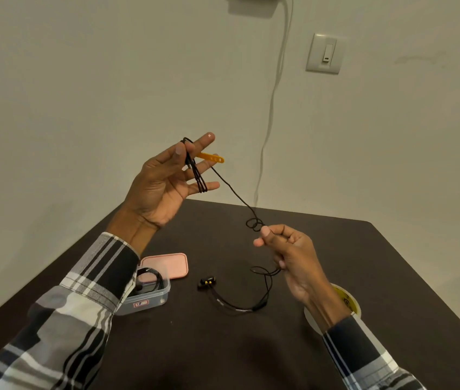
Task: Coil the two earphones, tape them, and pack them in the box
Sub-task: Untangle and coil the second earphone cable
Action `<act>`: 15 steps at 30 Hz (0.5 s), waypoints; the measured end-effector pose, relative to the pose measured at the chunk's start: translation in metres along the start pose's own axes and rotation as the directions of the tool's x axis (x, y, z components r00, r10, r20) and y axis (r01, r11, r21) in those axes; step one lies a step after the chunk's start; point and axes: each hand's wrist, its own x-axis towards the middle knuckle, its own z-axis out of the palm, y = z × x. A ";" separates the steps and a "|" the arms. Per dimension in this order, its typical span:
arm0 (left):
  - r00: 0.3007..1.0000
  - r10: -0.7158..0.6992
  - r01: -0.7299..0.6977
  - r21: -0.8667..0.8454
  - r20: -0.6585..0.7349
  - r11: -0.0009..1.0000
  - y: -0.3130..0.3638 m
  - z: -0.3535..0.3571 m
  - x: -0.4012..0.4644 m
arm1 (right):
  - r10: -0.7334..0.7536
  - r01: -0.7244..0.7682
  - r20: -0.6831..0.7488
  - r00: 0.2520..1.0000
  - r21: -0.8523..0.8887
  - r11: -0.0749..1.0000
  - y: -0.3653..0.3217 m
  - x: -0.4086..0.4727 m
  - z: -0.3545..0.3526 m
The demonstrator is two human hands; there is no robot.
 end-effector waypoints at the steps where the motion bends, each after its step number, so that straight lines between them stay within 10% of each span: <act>1: 1.000 -0.001 0.001 0.004 -0.013 1.000 0.000 -0.002 0.000 | 0.004 -0.004 0.000 1.000 0.009 1.000 0.001 0.001 -0.001; 9: 0.997 -0.009 0.009 0.008 -0.076 1.000 -0.003 -0.013 -0.003 | 0.024 -0.019 -0.039 0.999 0.122 0.992 0.008 0.003 -0.009; 15: 0.997 -0.001 0.001 -0.005 -0.081 1.000 -0.005 -0.012 -0.002 | -0.110 0.062 -0.090 0.990 -0.421 0.905 0.017 0.005 -0.003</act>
